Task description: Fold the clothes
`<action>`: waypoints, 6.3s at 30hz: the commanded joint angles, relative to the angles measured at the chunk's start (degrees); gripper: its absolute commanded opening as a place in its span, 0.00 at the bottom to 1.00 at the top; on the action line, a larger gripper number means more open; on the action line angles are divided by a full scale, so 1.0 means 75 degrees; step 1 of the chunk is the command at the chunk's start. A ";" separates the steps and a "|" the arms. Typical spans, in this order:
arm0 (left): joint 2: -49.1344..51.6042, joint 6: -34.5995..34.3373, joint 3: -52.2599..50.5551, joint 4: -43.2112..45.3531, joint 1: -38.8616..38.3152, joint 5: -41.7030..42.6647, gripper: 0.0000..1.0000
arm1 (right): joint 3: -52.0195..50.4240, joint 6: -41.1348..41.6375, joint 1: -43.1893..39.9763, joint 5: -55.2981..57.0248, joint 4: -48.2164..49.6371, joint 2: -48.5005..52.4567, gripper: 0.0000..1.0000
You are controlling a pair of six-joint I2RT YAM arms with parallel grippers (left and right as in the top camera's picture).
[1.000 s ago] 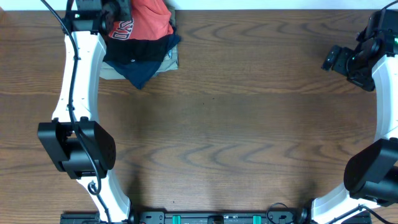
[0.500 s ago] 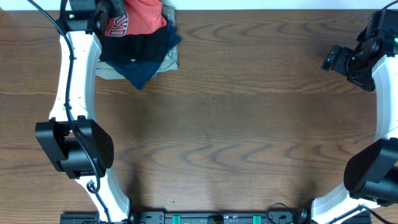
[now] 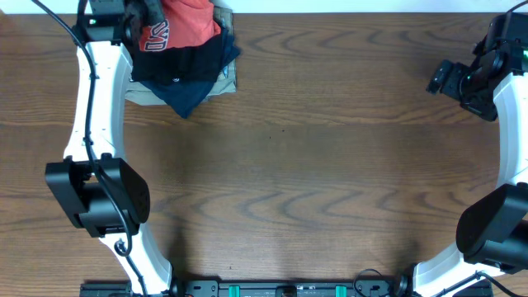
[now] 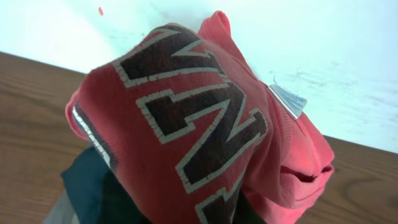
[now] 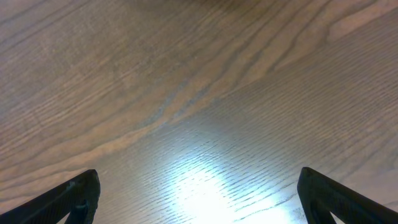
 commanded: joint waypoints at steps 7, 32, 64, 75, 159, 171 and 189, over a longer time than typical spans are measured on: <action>0.0449 -0.0073 0.0117 -0.0047 0.0329 -0.0134 0.06 | 0.0026 -0.0035 -0.0009 0.0073 -0.0009 0.0015 0.99; 0.1139 -0.0070 0.0117 -0.1070 0.0545 -0.0242 0.50 | 0.0026 -0.0035 -0.0009 0.0070 -0.0009 0.0015 0.99; 0.0169 -0.0277 0.0114 -0.2634 -0.0256 0.0396 0.35 | 0.0026 -0.0035 -0.0009 0.0073 -0.0009 0.0015 0.99; 0.1099 -0.0335 0.0108 -0.3016 -0.0586 0.0382 0.22 | 0.0026 -0.0035 -0.0009 0.0073 -0.0009 0.0015 0.99; 0.1533 -0.0533 0.0099 -0.1649 -0.1198 -0.0064 0.54 | 0.0026 -0.0035 -0.0009 0.0070 -0.0009 0.0015 0.99; 0.1609 -0.0533 0.0099 -0.1218 -0.1276 0.0035 0.36 | 0.0026 -0.0035 -0.0009 0.0073 -0.0012 0.0015 0.99; 0.1699 0.0309 0.0099 -0.1384 -0.1886 0.0134 0.43 | 0.0026 -0.0035 -0.0009 0.0070 -0.0009 0.0015 0.99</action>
